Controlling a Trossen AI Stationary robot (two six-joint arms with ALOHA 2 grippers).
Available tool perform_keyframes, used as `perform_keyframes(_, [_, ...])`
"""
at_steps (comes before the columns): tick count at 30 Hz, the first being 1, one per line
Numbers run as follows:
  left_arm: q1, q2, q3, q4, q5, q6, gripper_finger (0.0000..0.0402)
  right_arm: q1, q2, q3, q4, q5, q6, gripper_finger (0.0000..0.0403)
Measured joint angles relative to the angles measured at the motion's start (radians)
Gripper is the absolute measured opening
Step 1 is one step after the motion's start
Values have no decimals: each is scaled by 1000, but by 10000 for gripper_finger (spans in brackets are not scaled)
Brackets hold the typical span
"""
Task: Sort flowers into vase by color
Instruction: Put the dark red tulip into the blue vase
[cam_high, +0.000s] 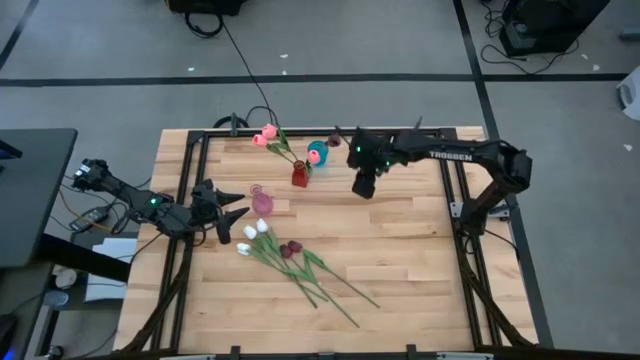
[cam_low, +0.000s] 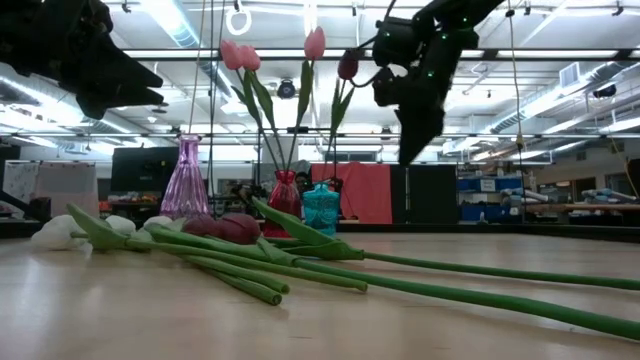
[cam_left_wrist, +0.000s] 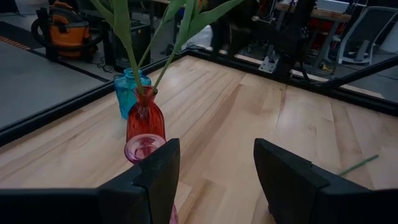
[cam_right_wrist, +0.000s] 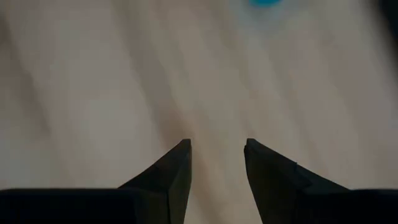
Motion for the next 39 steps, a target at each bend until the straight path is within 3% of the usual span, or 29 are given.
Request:
perform_keyframes(4, [0,0,0,0,0,-44,211,88,-1,-75,5,-106,90,158])
perform_keyframes(7, [0,1,0,-1,0,-77,211,179,-1,-152,83,-118,166,158])
perform_keyframes(12, [0,1,0,-2,12,-103,211,359,0,-228,237,-14,324,156])
perform_keyframes(18, [0,1,0,-1,12,-104,211,557,0,-205,296,173,401,148])
perform_keyframes(25, [0,1,0,-1,13,-124,211,649,10,-192,353,197,515,139])
perform_keyframes(30, [0,1,0,-1,16,-125,211,697,84,-171,415,155,552,133])
perform_keyframes(39, [0,1,0,-1,16,-125,211,752,308,63,321,138,553,130])
